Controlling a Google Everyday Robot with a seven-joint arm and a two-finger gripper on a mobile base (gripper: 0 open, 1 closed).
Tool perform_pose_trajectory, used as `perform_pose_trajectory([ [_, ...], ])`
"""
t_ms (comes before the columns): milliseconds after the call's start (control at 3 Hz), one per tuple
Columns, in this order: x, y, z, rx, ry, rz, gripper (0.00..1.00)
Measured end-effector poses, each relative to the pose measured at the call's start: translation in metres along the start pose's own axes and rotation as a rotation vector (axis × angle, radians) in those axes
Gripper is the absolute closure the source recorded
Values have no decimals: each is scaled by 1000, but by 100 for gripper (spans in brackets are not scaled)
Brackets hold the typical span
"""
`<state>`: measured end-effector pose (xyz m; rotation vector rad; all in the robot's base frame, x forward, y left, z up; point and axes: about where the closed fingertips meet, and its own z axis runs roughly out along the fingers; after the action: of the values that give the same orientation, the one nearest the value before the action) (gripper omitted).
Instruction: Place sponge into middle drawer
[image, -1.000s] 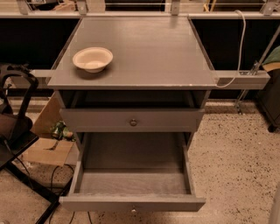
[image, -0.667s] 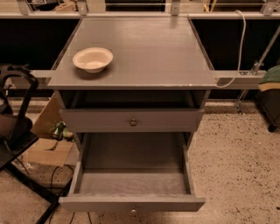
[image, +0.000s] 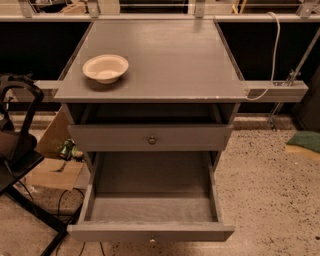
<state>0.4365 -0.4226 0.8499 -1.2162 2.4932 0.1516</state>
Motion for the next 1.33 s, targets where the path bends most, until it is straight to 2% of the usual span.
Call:
perform_pose_trajectory([
  [333, 4, 56, 28, -144, -199, 63, 100],
  [667, -31, 93, 33, -209, -287, -8, 100],
  [1000, -34, 87, 35, -194, -304, 1, 100],
  [1333, -53, 88, 65, -203, -288, -33, 100],
])
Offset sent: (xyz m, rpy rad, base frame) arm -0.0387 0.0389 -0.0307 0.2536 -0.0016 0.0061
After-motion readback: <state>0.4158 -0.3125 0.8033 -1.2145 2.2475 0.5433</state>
